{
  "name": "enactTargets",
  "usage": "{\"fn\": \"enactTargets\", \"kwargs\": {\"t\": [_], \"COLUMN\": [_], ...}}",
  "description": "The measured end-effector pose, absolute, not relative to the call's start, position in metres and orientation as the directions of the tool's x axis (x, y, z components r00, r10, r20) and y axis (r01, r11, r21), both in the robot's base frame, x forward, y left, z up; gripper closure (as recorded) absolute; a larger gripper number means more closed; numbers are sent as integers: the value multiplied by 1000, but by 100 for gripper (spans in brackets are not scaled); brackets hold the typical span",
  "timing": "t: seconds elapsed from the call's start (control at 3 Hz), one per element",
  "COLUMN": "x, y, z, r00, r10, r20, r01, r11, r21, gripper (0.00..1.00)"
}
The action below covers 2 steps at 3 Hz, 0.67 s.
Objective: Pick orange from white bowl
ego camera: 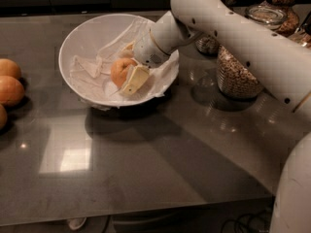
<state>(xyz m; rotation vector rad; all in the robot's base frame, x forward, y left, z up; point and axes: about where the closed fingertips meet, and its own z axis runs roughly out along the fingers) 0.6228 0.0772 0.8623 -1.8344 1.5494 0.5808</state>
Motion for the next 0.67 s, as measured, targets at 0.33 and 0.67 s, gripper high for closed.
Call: {"fn": "enactTargets", "kwargs": {"t": [0.33,0.67], "x": [623,624], "y": [78,78], "z": [860,858], "r00": [195,192], "r10": [-683,-682], "r20": [-704,-706], "r01": [-978,-978], "r11": [-79,-77], "r21": [-195,-192], "gripper": [26,45]}}
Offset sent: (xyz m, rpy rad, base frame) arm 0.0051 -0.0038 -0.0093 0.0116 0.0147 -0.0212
